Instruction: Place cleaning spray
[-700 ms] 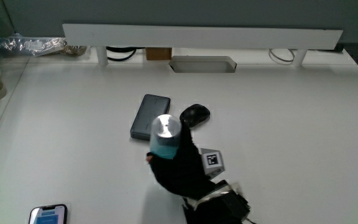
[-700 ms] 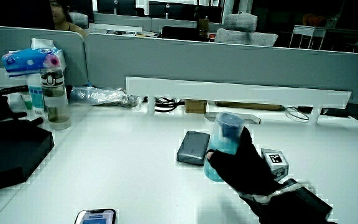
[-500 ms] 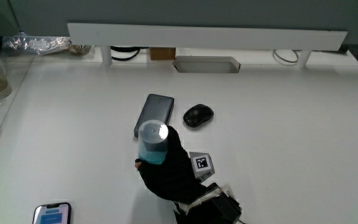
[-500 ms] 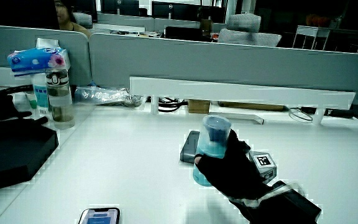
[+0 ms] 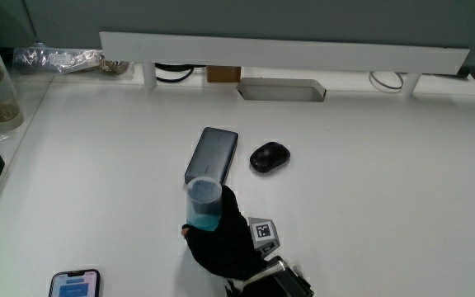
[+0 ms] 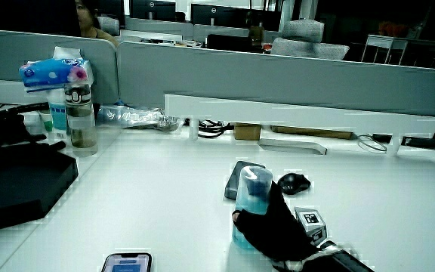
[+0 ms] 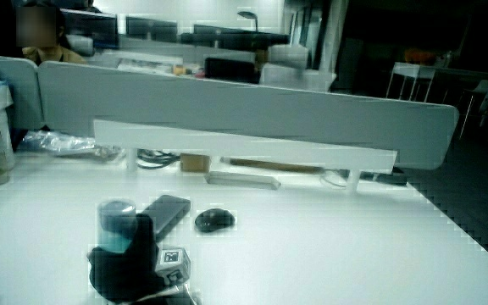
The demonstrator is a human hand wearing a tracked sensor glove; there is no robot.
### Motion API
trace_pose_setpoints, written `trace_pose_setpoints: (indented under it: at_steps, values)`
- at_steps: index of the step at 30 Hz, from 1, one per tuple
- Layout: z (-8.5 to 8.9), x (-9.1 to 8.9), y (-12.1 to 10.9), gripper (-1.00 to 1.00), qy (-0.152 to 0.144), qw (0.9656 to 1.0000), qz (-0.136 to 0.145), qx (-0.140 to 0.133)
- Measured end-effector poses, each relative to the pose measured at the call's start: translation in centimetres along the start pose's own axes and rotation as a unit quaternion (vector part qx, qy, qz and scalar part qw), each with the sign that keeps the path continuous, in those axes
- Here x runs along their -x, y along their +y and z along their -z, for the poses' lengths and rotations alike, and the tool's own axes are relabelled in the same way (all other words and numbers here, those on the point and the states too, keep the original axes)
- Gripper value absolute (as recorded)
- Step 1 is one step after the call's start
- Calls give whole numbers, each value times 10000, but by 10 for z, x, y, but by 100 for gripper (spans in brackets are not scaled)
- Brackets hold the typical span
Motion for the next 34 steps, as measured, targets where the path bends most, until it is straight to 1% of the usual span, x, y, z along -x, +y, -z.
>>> trace_pose_setpoints:
  at_steps: [1,2,3,4,5,6,8,9,10,11,14,15,16,18,19,20,22,23,24,26,27,28,29,30,31,33,34]
  values:
    - [0,2,-1,0,13,10000,19,26]
    - [0,4,0,0,-172,9998,62,-38]
    - [0,2,1,0,-186,9998,112,-9]
    - [-1,4,1,0,-124,9999,71,-55]
    - [0,8,0,-4,-133,9999,79,-33]
    - [0,0,3,-8,67,10000,-12,56]
    - [-1,5,0,-16,-65,9999,29,-84]
    - [0,3,2,-20,-144,9996,196,108]
    - [-1,-2,4,-24,-176,9996,210,24]
    - [-2,-2,5,-28,-216,9994,270,76]
    - [-7,-6,9,-40,-50,9997,134,200]
    - [-9,1,6,-44,-344,9992,211,11]
    - [-11,3,5,-48,-364,9991,203,-30]
    - [-13,-1,8,-56,-534,9980,324,55]
    - [-14,1,7,-60,-528,9983,258,-1]
    - [-14,-1,8,-64,-582,9975,383,96]
    - [-14,0,8,-72,-685,9968,371,159]
    - [-14,-5,12,-76,-832,9953,443,206]
    - [-16,-5,13,-80,-901,9945,472,258]
    - [-22,-11,16,-88,-972,9940,457,211]
    - [-26,-5,13,-92,-988,9941,389,214]
    - [-30,-1,11,-96,-980,9944,307,254]
    - [-33,-10,15,-100,-667,9967,104,447]
    - [-37,-20,19,-100,-353,9973,-100,639]
    - [-43,-11,11,-100,-310,9975,72,631]
    - [-57,-15,5,-100,-114,9985,-181,509]
    - [-64,-4,-5,-100,-213,9986,127,466]
